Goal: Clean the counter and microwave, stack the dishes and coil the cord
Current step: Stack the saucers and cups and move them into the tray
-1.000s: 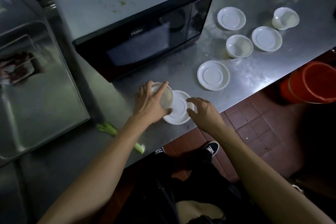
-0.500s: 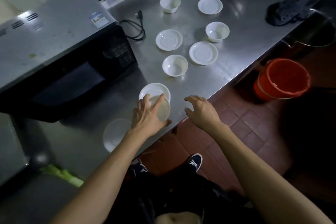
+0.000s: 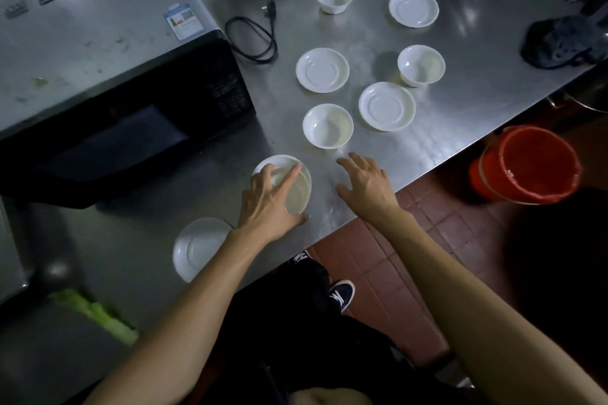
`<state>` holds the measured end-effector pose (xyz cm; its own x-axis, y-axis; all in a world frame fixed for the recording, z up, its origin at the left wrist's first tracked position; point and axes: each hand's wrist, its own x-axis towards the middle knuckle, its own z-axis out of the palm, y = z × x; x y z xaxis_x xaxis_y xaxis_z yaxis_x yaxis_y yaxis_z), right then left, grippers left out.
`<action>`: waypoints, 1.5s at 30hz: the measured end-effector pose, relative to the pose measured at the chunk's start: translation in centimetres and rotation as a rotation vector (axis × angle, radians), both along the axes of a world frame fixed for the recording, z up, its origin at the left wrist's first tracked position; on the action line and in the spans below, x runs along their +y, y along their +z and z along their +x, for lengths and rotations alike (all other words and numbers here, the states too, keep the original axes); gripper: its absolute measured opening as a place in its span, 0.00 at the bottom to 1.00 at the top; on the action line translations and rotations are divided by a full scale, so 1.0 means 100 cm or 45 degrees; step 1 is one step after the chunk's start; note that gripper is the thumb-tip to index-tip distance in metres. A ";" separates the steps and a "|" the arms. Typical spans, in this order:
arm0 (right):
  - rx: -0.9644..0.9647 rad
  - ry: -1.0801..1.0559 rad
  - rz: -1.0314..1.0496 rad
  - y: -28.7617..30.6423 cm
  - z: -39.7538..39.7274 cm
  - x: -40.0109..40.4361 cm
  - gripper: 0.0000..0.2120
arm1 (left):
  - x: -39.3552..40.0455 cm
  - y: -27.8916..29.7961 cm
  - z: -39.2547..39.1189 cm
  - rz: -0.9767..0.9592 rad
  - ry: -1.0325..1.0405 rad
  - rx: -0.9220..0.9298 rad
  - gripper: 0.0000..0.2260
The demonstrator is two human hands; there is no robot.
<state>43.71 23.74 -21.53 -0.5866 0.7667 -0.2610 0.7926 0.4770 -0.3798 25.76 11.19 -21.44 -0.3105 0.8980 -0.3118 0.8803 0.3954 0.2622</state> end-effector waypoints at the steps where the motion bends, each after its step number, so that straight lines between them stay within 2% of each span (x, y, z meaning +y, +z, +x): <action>1: -0.013 0.018 0.014 0.000 -0.007 0.007 0.27 | 0.006 -0.001 -0.005 0.016 0.009 -0.010 0.47; 10: -0.243 0.232 0.150 -0.006 -0.071 0.065 0.32 | 0.046 -0.011 -0.045 0.029 0.106 -0.012 0.47; 17: -0.401 0.261 0.094 -0.016 -0.091 0.091 0.42 | 0.052 -0.010 -0.049 0.013 0.146 0.004 0.46; 24: -0.292 0.329 0.009 -0.025 -0.085 0.109 0.38 | 0.060 -0.005 -0.022 -0.058 0.353 0.012 0.43; 33: -0.152 0.511 0.047 -0.033 -0.062 0.126 0.45 | 0.051 0.004 0.025 -0.125 0.649 0.056 0.43; 38: 0.036 0.663 0.012 -0.021 -0.058 0.104 0.46 | 0.028 0.009 0.045 -0.087 0.754 0.109 0.42; 45: 0.110 0.964 0.086 -0.005 -0.072 0.044 0.46 | -0.025 0.019 0.058 -0.033 0.989 0.134 0.39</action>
<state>36.48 28.15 -22.01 -0.9746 0.1598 -0.1572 0.2087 0.9026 -0.3766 31.55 8.65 -19.58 -0.8759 0.4039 -0.2638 0.3685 0.9131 0.1745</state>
